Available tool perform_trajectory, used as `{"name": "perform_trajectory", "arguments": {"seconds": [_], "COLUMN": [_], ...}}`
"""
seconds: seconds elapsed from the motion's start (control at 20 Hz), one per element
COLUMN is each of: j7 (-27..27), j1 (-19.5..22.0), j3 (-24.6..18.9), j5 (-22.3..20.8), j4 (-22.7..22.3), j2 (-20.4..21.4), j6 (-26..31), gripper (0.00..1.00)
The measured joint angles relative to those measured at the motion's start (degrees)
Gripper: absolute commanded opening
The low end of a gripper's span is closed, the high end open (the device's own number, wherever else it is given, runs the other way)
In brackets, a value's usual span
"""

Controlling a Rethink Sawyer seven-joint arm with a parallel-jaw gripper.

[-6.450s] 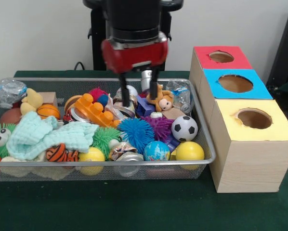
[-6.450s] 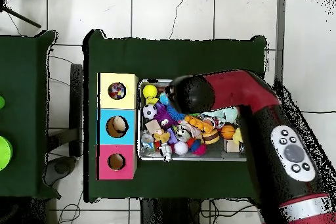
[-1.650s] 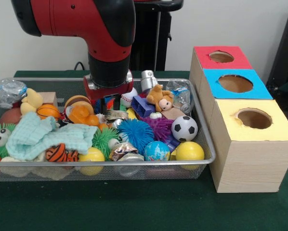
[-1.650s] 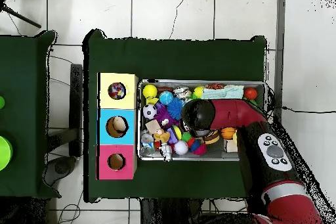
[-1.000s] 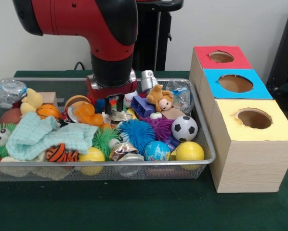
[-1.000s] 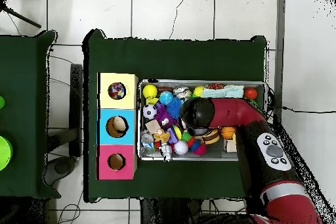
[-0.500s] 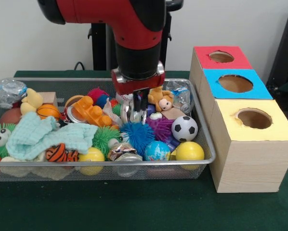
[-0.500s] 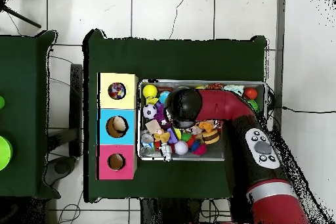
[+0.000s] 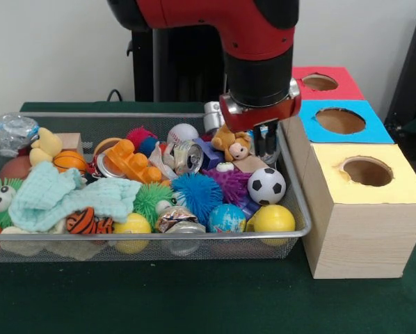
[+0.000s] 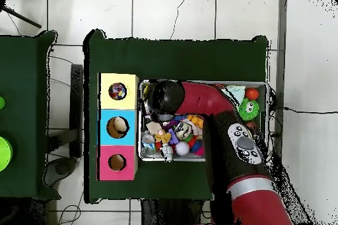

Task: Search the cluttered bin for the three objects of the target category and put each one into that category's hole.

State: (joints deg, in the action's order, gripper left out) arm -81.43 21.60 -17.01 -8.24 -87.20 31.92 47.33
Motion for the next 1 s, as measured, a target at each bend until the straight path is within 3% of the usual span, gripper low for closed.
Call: {"name": "perform_trajectory", "arguments": {"seconds": [0.5, 1.0], "j7": [0.0, 0.0], "j1": [-0.3, 2.5], "j3": [0.0, 0.6], "j5": [2.9, -0.9], "j4": [0.0, 4.3], "j2": [-1.7, -4.2], "j6": [-2.3, -2.6], "gripper": [0.00, 0.00]}}
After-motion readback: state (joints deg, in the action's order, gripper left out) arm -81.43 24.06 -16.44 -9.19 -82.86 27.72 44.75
